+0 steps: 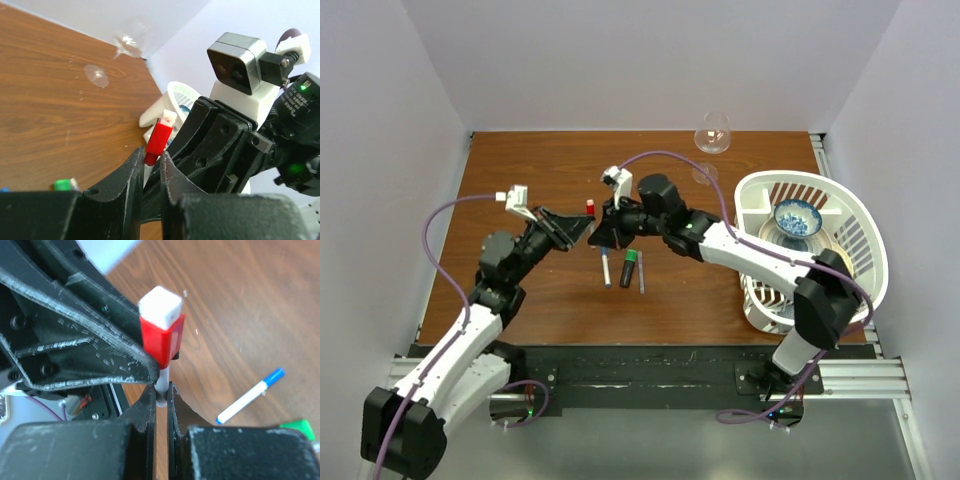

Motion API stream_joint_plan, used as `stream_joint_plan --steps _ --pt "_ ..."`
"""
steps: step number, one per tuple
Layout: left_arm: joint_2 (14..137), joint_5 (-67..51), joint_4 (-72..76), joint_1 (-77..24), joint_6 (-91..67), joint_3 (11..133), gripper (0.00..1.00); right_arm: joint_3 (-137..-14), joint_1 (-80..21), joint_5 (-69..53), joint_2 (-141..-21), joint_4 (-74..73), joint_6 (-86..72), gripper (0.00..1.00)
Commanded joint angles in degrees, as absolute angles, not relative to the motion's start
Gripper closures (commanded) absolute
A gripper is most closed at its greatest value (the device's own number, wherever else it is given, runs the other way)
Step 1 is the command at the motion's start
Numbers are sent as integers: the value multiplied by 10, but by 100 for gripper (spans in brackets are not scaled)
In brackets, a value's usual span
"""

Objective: Insert the pens into the pen caps

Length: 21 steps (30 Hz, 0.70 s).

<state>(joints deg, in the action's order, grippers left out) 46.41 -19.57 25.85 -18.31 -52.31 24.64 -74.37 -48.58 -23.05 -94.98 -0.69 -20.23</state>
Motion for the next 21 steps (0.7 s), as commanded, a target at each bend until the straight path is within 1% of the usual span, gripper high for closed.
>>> stream_joint_plan --steps 1,2,4,5,6,8,11,13,19,21 --pt "482 -346 76 -227 -478 362 99 -710 -459 -206 -866 224 -184 100" --pt "491 -345 71 -228 -469 377 87 -701 -460 -211 -855 224 -183 100" --pt "499 -333 59 -227 -462 418 73 -677 -461 -223 -848 223 -181 100" --pt "504 -324 54 -227 -455 430 60 -669 -461 -229 -843 223 -181 100" --pt "506 -322 50 -227 -450 441 55 -663 -461 -233 -836 222 -181 100" --pt "515 -317 31 -226 -430 474 48 -647 -462 -239 -826 219 -182 100" --pt "529 -321 7 -226 -403 514 43 -633 -464 -247 -816 214 -185 100" --pt "539 -319 2 -226 -388 533 41 -626 -466 -248 -809 214 -185 100" --pt "562 -291 -37 -226 -353 576 41 -621 -470 -256 -809 217 -196 100" --pt "568 -280 -46 -224 -345 585 42 -621 -473 -252 -809 219 -197 100"
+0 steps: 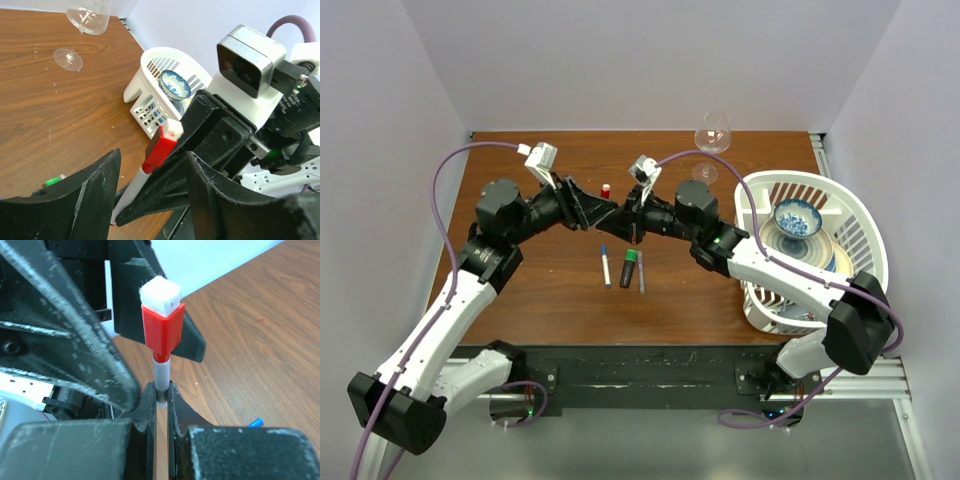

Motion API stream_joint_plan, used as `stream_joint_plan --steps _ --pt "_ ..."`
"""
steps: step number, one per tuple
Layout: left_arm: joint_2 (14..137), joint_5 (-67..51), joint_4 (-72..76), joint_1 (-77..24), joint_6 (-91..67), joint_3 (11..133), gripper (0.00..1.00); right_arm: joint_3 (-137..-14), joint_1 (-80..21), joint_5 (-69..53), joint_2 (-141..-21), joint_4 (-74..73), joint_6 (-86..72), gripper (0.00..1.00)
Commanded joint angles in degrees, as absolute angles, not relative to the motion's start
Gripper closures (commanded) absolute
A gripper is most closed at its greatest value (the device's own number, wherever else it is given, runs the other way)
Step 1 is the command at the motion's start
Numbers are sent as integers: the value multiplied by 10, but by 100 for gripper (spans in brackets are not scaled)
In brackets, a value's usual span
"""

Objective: Insert the pens into the pen caps

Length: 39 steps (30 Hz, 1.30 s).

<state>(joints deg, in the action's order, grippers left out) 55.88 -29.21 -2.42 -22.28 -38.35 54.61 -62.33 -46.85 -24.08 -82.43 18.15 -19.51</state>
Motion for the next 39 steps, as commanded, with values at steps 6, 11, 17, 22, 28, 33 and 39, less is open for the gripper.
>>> stream_joint_plan --steps 6,11,17,22,28,33,39 --pt "572 -274 -52 -225 -328 584 45 -622 -475 -255 -816 219 -199 100" --pt "572 -272 -56 -223 -320 584 43 -625 -478 -256 -824 215 -200 100" --pt "573 -272 -60 -219 -318 598 41 -624 -480 -255 -829 214 -201 100" --pt "574 -272 -60 -213 -317 608 40 -625 -481 -255 -831 209 -200 100" --pt "574 -279 -62 -207 -314 614 42 -631 -480 -255 -836 199 -197 100" --pt "574 -294 -60 -206 -309 606 74 -637 -481 -256 -842 199 -203 100" --pt "556 -344 -42 -206 -333 535 100 -667 -479 -232 -839 193 -217 100"
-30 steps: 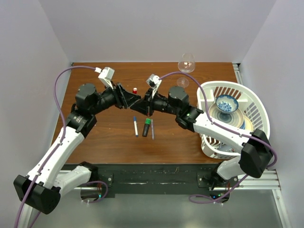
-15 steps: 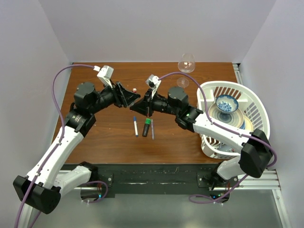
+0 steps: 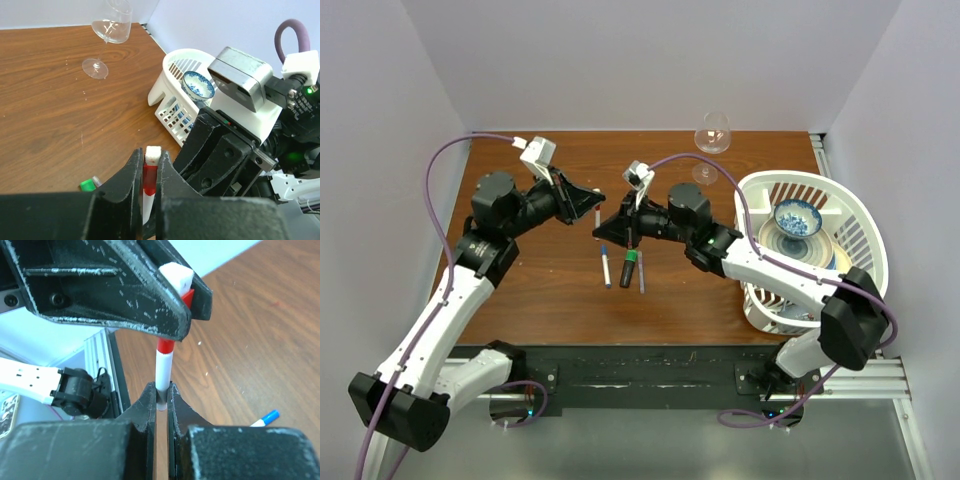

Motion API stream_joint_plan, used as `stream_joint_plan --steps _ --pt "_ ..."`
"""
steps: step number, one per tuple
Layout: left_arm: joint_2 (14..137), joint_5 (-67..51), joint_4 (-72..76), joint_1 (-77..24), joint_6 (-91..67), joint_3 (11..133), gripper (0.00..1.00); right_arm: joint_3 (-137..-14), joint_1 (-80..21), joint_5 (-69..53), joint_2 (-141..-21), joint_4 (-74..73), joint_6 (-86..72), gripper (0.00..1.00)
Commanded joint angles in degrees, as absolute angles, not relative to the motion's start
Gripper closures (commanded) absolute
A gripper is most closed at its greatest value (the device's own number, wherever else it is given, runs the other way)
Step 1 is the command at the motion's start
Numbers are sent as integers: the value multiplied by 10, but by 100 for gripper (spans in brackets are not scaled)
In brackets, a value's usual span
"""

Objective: Insert the pens into the pen caps

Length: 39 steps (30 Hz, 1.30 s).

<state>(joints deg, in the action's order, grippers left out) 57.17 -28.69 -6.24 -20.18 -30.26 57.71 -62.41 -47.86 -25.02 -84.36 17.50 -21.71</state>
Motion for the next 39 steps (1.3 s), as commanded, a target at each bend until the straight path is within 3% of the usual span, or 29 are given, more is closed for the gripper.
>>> stream_joint_plan --steps 1,15,21,24,32,35,39 --pt "550 -345 -42 -206 -334 512 100 -682 -477 -231 -840 194 -221 100" --pt "493 -375 114 -208 -471 283 100 -835 -455 -116 -869 164 -214 100" --pt "475 -371 147 -213 -498 217 100 -870 -428 -121 -895 177 -223 100" --pt "489 -395 254 -214 -567 164 100 -875 -417 -146 -903 215 -222 100" --pt "497 -394 359 -242 -632 140 100 -893 -388 -252 -937 258 -236 100" --pt "518 -406 368 -243 -636 133 100 -882 -388 -252 -940 282 -236 100" --pt "512 -356 308 -246 -614 137 100 -925 -392 -202 -950 189 -198 100"
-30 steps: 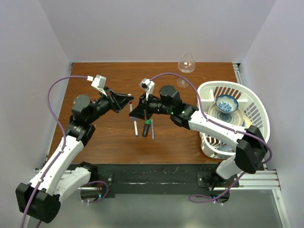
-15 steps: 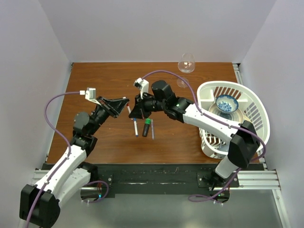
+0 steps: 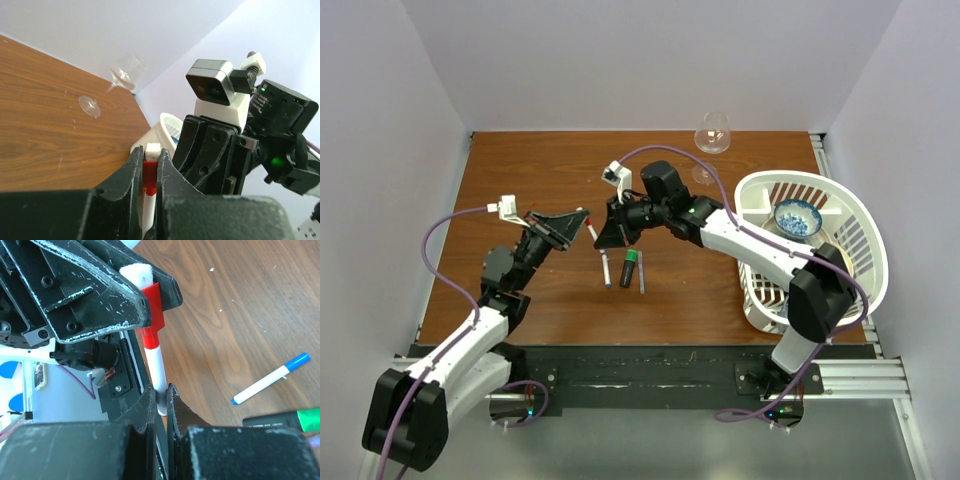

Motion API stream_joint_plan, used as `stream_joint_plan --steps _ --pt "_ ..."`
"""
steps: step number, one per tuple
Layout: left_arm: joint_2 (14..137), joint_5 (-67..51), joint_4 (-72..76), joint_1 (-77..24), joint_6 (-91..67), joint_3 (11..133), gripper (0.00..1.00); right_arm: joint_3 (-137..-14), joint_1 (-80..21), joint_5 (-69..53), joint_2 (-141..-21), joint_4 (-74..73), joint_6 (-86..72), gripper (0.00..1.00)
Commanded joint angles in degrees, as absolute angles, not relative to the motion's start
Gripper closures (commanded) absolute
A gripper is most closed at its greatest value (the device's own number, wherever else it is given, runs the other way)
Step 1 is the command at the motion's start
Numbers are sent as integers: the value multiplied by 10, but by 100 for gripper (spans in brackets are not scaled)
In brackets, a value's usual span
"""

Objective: Insert the pens into the pen caps

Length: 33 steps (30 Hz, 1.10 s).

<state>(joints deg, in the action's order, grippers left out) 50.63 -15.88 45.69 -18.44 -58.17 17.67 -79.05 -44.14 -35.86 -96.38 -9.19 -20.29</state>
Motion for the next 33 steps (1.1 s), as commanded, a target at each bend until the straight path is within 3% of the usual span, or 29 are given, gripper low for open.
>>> stream_joint_plan --steps 1,9,15,16,17,20,22,24,25,26,29,33 --pt "525 -354 309 -246 -613 139 100 -934 -395 -193 -955 176 -187 100" --pt "556 -317 324 -271 -621 159 100 -916 -422 -132 -958 120 -168 100" --pt "542 -237 86 -243 -498 322 100 -854 -421 -137 -897 83 -177 100" --pt "548 -235 50 -223 -480 341 100 -810 -421 -149 -883 87 -183 95" --pt "551 -233 34 -212 -472 358 100 -789 -421 -155 -865 88 -184 79" --pt "565 -224 -32 -170 -435 423 100 -734 -421 -180 -811 49 -185 53" --pt "587 -195 -95 -151 -387 450 100 -702 -421 -183 -773 -13 -185 48" --pt "619 -136 -160 -146 -339 487 100 -655 -420 -189 -724 -30 -195 37" --pt "632 -111 -177 -144 -327 503 100 -646 -421 -185 -712 -40 -194 29" --pt "645 -67 -199 -142 -316 508 100 -630 -421 -184 -697 -58 -194 13" --pt "724 -12 -220 -139 -285 527 100 -603 -420 -173 -650 -67 -207 1" --pt "795 -4 -208 -134 -289 540 100 -595 -421 -163 -622 -76 -217 1"
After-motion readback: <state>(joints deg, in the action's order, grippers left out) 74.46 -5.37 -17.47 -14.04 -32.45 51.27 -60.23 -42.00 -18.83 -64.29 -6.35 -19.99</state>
